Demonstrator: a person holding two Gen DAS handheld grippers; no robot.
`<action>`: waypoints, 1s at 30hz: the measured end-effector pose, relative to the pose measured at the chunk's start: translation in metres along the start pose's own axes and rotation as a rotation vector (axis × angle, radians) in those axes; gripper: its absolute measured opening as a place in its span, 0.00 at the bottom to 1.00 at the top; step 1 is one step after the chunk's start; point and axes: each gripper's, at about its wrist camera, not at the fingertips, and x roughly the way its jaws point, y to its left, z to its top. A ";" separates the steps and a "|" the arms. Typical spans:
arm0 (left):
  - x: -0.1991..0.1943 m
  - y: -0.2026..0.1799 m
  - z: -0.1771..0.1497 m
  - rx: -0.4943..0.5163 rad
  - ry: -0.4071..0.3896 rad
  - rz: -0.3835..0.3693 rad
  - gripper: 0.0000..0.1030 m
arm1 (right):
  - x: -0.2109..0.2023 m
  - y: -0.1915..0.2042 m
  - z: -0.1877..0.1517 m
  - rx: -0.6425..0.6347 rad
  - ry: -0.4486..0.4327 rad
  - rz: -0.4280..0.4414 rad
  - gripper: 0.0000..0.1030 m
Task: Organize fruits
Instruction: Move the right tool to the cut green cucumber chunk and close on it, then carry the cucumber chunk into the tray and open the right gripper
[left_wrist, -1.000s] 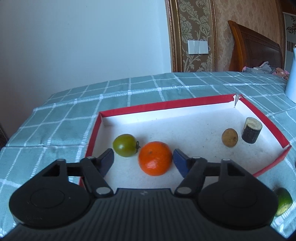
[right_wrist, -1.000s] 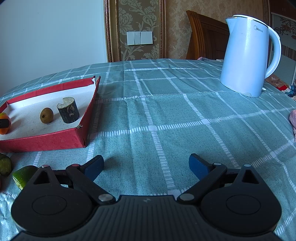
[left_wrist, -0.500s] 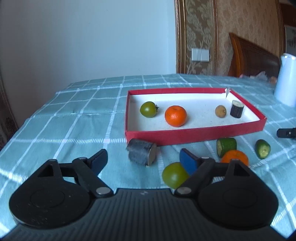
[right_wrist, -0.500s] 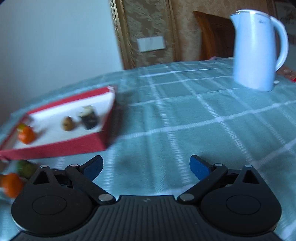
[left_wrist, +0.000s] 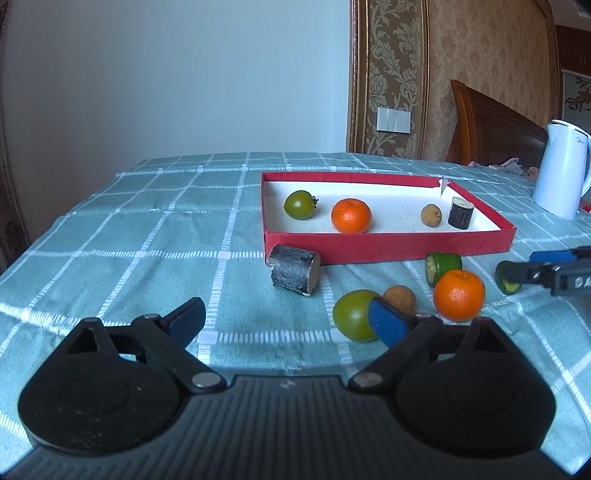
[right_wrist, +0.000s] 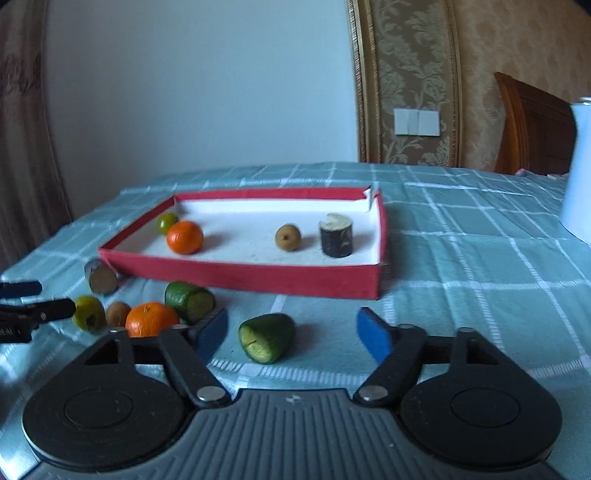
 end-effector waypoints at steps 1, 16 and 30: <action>0.000 0.001 0.000 0.000 0.001 -0.003 0.92 | 0.004 0.002 0.000 0.001 0.012 -0.004 0.65; 0.002 0.011 -0.004 0.001 0.038 -0.050 0.92 | 0.018 0.013 0.001 -0.018 0.048 -0.015 0.36; 0.009 0.005 -0.006 0.031 0.078 -0.049 0.94 | 0.021 0.002 0.050 -0.050 -0.075 -0.082 0.36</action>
